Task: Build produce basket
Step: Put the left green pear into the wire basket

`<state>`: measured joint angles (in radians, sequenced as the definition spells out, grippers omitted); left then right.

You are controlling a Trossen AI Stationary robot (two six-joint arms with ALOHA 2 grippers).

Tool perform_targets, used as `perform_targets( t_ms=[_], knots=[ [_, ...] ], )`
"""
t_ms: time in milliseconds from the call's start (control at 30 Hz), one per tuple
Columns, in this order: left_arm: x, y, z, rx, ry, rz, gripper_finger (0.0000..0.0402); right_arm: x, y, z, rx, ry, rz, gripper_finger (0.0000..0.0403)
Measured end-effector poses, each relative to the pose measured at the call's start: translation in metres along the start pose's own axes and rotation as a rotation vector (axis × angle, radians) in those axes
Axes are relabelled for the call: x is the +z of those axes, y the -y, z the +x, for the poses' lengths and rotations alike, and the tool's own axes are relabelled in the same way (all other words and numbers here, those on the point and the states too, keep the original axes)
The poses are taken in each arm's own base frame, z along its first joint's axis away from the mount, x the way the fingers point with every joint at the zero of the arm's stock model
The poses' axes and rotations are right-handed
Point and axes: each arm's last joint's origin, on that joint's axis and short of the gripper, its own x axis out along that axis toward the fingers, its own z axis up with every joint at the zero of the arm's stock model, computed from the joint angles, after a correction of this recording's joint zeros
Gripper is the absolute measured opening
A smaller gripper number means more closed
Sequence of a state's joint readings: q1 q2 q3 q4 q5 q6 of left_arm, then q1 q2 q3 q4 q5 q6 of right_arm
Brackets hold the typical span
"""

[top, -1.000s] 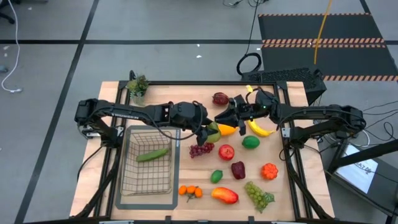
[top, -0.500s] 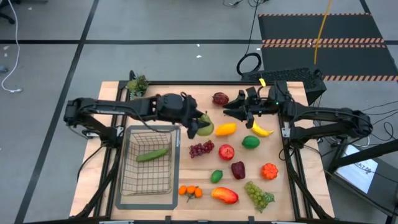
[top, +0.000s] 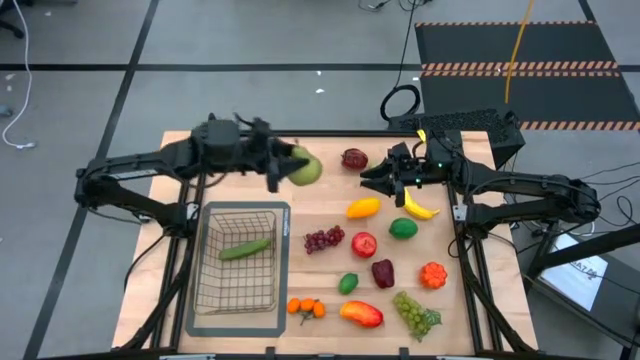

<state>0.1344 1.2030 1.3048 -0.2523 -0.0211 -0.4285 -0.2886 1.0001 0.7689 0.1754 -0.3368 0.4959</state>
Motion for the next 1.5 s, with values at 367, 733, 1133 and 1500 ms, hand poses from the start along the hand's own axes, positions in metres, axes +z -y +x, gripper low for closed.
perform_targets(
  t_ms=[367,733,1133,1500],
  knots=[
    [0.033,0.002,-0.077,-0.026,0.215,-0.031,0.0206,-0.004,0.006,0.0,-0.138,0.021,0.189,0.0155],
    [0.047,0.006,-0.132,-0.117,0.359,-0.299,0.0207,-0.007,-0.002,0.003,-0.176,0.087,0.408,0.0155],
    [0.047,0.015,-0.149,-0.367,0.263,-0.65,0.0207,-0.013,-0.034,0.008,-0.21,0.257,0.394,0.0155],
    [0.05,0.02,-0.153,-0.496,0.193,-0.786,0.0207,-0.02,-0.046,0.01,-0.197,0.232,0.35,0.0155]
  ],
)
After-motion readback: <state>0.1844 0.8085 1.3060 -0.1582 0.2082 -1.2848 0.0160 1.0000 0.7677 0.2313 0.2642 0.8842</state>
